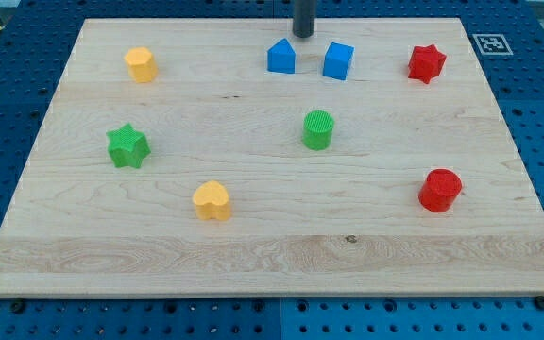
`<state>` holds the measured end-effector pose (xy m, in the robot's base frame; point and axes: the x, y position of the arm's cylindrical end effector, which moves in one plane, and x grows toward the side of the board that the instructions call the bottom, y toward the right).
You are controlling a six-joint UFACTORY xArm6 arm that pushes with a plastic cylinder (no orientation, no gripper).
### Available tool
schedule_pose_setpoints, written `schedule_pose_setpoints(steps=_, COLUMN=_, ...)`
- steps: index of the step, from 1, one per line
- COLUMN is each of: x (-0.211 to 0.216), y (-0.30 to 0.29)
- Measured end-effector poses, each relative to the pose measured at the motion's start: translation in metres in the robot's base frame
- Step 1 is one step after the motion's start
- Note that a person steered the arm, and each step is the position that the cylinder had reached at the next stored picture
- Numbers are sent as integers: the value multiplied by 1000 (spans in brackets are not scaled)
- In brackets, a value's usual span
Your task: Slide blue cube below the blue triangle
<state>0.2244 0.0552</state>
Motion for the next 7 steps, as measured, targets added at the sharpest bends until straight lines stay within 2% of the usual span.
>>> schedule_pose_setpoints(steps=2, x=35, y=25)
schedule_pose_setpoints(steps=7, x=78, y=55)
